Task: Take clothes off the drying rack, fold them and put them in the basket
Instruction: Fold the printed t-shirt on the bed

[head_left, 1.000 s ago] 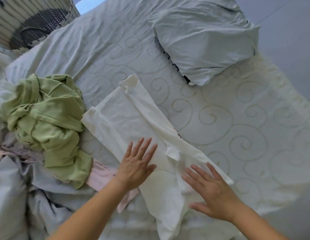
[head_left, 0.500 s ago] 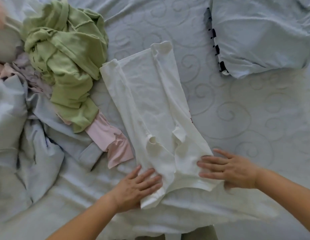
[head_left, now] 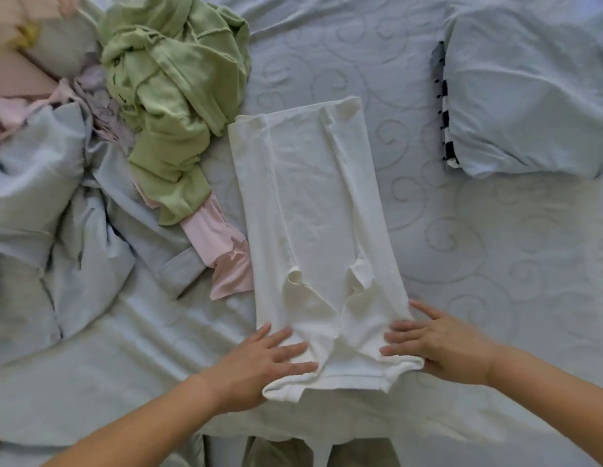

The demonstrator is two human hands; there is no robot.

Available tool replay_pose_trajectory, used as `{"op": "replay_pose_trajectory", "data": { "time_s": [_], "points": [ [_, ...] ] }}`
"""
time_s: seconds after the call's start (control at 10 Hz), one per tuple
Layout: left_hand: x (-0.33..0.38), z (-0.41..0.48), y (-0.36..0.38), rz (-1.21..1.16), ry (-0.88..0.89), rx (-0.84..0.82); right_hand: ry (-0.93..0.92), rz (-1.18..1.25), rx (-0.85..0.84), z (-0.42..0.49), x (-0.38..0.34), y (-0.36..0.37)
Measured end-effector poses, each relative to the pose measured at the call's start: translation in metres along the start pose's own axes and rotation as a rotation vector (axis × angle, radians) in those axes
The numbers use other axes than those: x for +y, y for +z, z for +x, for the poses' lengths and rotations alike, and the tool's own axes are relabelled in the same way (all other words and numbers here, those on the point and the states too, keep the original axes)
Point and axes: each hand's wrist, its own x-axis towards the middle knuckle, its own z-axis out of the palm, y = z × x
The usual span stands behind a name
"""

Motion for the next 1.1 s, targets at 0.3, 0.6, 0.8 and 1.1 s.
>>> {"op": "replay_pose_trajectory", "data": {
  "time_s": [0.3, 0.6, 0.8, 1.1],
  "points": [
    [0.060, -0.050, -0.002, -0.461, 0.165, -0.093, -0.051, 1.228, 0.472, -0.038, -0.070, 0.074],
    [0.012, -0.010, -0.065, -1.517, -0.577, 0.246, 0.481, 1.129, 0.211, 0.014, -0.045, -0.067],
    [-0.066, 0.036, -0.106, -1.622, -0.618, 0.598, 0.583, 1.352, 0.473, 0.061, 0.019, -0.109],
    [-0.105, 0.051, -0.106, -1.639, -0.634, 0.696, 0.560, 1.433, 0.630, 0.091, 0.051, -0.111]
  ]
}}
